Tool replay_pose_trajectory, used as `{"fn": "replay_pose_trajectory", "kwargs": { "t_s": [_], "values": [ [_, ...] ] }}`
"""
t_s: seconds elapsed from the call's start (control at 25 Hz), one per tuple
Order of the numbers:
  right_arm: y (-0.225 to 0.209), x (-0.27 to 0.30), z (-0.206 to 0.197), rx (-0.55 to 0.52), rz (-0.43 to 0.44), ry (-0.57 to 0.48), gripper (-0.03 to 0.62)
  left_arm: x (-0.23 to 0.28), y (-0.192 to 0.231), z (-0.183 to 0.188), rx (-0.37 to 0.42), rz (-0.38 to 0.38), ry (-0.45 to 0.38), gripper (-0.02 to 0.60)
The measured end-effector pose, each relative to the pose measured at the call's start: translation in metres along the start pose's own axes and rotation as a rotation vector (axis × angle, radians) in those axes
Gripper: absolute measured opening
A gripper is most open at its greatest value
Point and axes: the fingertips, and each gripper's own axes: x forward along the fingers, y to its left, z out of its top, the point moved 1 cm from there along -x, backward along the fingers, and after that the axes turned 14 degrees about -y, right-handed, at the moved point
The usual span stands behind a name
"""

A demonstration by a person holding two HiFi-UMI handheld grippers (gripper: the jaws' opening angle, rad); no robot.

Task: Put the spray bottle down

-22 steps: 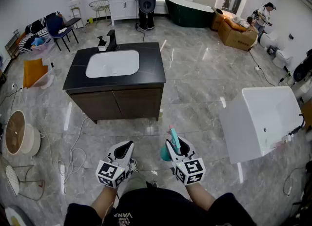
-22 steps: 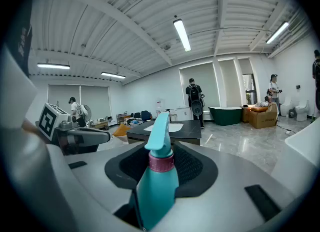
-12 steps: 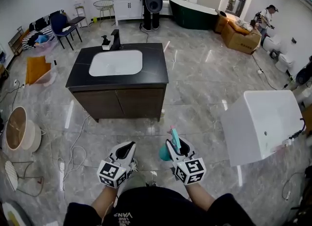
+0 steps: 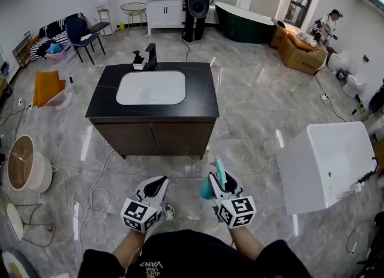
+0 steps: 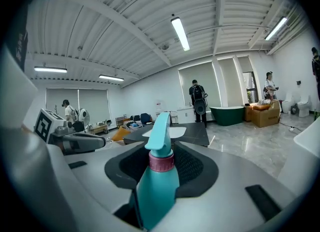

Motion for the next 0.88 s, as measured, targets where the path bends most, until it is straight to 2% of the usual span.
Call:
{"fn": "replay_pose_trajectory", "kwargs": {
  "t_s": [0.4, 0.64, 0.88],
  "values": [
    [0.002, 0.087, 0.006, -0.004, -0.091, -0.024, 0.152, 0.039, 0.089, 0.012, -0.008, -0.077, 0.02, 0.011],
    [0.0, 0.119, 0.007, -0.013, -0.125, -0.024, 0.152, 0.059, 0.12, 0.011, -0.019, -0.111, 0.033, 0.011],
    [-0.02, 0.147, 0.002, -0.017, -0.141, -0.003, 0.152, 0.082, 0.133, 0.003, -0.041, -0.132, 0.05, 0.011]
  ]
}}
